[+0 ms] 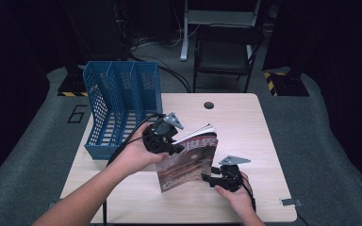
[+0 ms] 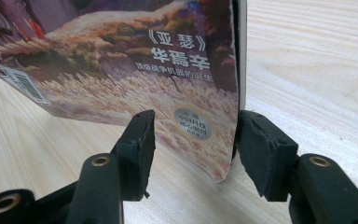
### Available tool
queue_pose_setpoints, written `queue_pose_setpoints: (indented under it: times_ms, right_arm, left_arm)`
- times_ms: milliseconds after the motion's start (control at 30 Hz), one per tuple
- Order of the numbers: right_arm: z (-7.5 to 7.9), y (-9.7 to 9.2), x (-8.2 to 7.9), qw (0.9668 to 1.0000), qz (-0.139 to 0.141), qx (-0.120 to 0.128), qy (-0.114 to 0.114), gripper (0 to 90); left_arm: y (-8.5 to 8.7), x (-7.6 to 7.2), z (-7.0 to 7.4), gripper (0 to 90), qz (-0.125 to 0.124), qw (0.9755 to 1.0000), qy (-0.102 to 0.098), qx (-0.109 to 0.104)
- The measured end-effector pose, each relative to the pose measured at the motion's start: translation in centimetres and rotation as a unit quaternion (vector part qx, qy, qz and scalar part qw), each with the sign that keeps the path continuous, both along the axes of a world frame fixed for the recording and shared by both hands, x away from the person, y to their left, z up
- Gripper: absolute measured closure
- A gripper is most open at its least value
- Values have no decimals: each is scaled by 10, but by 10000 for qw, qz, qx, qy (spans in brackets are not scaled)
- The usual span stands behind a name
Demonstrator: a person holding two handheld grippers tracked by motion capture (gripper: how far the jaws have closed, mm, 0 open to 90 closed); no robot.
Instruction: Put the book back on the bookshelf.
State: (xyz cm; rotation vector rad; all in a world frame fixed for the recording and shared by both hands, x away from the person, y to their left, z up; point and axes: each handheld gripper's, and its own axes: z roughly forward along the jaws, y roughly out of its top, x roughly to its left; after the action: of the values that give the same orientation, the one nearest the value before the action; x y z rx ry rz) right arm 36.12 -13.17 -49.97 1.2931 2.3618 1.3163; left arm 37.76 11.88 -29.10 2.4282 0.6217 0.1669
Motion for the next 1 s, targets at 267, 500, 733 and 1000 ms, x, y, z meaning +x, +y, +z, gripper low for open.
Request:
queue_pose_setpoints:
  times_ms: [267,500,733,1000]
  right_arm:
    - [0,-1,0,10000,3,30,20,464]
    - [1,0,0,10000,0,36,35,461]
    - [0,-1,1,10000,-13,37,2,460]
    - [0,-3,0,10000,-43,55,45,458]
  left_arm:
    - [1,1,0,835,25,10000,-3,-23]
    - [3,4,0,836,9,10000,15,-14]
    - [2,5,2,838,72,10000,-11,-26]
    - [3,7,8,838,126,9999,-106,-14]
